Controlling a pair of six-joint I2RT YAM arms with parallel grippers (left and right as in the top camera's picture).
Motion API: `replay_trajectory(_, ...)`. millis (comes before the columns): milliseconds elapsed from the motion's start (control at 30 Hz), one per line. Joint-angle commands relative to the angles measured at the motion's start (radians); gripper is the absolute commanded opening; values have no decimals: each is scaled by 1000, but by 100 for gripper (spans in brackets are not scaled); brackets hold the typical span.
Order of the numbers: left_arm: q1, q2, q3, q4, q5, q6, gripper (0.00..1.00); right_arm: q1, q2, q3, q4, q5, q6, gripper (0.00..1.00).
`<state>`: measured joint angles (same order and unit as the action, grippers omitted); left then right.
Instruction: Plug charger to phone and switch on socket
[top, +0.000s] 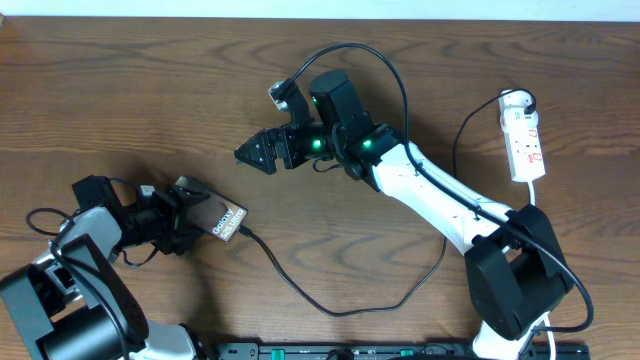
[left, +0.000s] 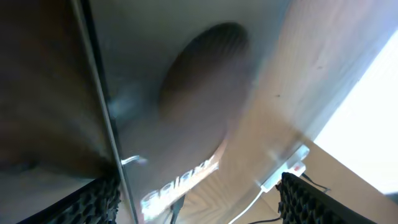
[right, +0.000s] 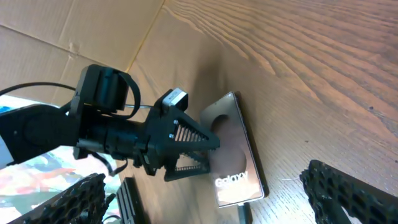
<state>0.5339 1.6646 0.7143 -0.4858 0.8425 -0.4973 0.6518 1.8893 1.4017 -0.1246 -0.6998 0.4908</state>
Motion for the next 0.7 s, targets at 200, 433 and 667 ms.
replay_trajectory(200,3,60,-58,-72,-473,22,83,-2,-32,25,-3,-17,10,99)
replay_trajectory(433,3,19,6,-154,-589,33,83,-3,-32,25,-31,-17,8,99)
replay_trajectory(667,-35,-117,231,-371,-631,90,84,-5,-32,25,-74,50,-2,99)
